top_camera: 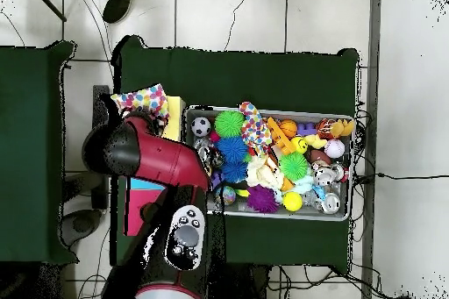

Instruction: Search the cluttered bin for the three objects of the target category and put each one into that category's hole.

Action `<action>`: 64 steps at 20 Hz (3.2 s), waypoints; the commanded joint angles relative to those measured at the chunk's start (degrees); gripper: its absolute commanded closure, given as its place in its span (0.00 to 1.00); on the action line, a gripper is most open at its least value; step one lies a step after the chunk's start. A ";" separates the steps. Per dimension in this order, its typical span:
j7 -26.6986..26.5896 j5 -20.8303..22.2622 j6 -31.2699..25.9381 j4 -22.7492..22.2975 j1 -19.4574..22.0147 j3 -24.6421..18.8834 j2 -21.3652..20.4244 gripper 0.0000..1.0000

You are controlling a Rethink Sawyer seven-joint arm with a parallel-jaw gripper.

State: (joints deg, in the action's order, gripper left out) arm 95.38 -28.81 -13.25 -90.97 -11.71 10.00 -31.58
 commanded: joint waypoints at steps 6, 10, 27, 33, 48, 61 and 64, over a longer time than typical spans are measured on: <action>13.01 1.53 -7.00 -2.16 -4.11 5.09 5.61 1.00; 13.51 0.94 -6.65 -1.87 -5.49 6.56 7.01 1.00; 14.93 -1.39 -5.80 -1.79 -7.33 7.60 9.38 1.00; 13.61 -1.14 -7.31 -2.08 -6.19 6.57 7.28 1.00; 11.57 -0.43 -16.17 -3.25 -3.78 4.42 -3.08 1.00; 14.33 -4.67 -11.46 0.26 -2.87 0.09 -2.67 1.00; 14.34 -5.01 -10.87 1.55 -2.70 -0.19 -1.40 1.00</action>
State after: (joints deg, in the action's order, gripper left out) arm 95.38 -31.05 -23.62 -90.70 -16.41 17.07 -35.73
